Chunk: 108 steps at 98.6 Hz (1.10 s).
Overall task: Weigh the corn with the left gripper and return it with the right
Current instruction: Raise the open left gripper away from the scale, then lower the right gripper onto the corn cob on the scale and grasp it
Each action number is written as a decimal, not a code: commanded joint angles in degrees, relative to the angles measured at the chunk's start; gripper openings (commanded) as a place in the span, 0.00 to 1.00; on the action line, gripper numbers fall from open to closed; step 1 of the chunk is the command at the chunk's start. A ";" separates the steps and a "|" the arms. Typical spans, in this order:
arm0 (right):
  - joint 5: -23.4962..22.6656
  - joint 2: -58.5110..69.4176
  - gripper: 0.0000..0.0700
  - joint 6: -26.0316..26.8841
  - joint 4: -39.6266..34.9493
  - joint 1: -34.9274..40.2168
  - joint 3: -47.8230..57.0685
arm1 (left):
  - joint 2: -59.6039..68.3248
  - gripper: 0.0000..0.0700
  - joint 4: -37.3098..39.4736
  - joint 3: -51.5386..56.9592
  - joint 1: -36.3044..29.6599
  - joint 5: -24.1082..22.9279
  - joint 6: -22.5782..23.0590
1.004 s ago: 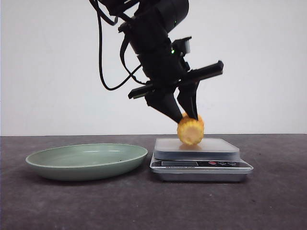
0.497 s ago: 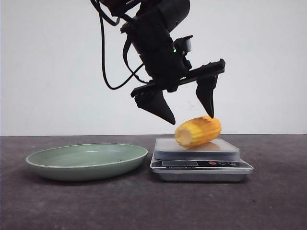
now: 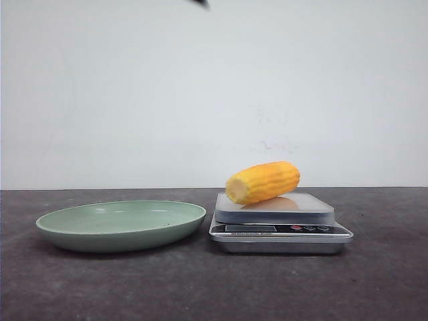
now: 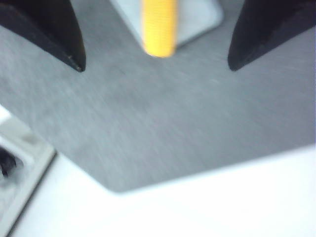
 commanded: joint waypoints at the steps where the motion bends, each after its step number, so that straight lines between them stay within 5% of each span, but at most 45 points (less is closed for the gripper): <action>1: -0.50 0.22 0.62 -0.46 0.57 0.20 0.98 | -4.24 0.79 -3.02 1.03 0.09 -2.93 3.37; 22: -2.10 0.39 0.65 0.39 1.03 0.61 0.98 | -20.79 0.79 -14.86 1.03 1.05 -12.44 5.64; 59: -2.21 6.12 0.73 4.31 6.71 10.19 1.97 | -41.83 0.79 -39.41 0.74 1.03 -13.51 -5.16; 83: 4.85 16.20 0.74 4.76 11.26 20.17 4.35 | -50.60 0.79 -44.65 -1.11 1.07 -20.15 -9.09; 108: 9.81 28.06 0.79 7.37 17.88 26.03 4.72 | -55.30 0.78 -50.80 -2.40 3.50 -20.26 -12.09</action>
